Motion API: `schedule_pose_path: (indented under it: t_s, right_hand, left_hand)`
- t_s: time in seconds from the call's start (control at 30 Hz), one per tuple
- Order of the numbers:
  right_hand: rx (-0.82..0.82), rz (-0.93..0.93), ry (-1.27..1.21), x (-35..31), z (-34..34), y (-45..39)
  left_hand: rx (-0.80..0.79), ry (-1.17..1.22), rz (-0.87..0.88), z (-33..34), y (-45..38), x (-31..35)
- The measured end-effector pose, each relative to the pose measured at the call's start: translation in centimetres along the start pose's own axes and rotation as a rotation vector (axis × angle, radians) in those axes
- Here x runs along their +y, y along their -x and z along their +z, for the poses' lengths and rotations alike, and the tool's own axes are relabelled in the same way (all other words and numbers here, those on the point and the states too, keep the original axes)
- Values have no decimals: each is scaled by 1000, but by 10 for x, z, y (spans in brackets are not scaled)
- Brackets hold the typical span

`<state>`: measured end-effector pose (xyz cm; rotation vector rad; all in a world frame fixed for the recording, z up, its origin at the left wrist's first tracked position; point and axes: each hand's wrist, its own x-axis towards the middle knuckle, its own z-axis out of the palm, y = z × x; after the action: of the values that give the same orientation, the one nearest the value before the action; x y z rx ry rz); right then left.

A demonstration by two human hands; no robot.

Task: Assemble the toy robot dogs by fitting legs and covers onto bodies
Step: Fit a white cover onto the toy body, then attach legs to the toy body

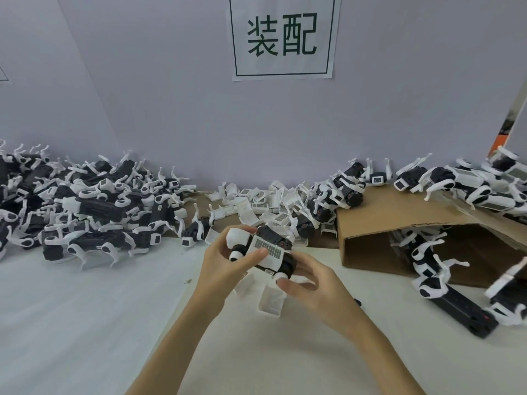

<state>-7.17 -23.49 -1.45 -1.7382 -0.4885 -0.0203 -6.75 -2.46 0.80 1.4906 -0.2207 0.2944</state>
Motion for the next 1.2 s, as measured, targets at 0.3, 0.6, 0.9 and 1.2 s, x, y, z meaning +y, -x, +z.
schedule_pose_path:
  t_s: [0.3,0.6,0.9,1.2]
  right_hand:
    - [57,-4,249,4,2,5]
    - [57,-124,408,7,11,5]
    - [669,-211,-1224,-82,-109,-45]
    - [484,215,-955,0,-21,-15]
  left_hand:
    - [-105,-181,113,-9,-5,-14]
    - [-97,-232,167,-12,-7,-19]
    - [156,-194,-25,-19,-12,-15]
    - [109,-757,48,-11,-13,-50]
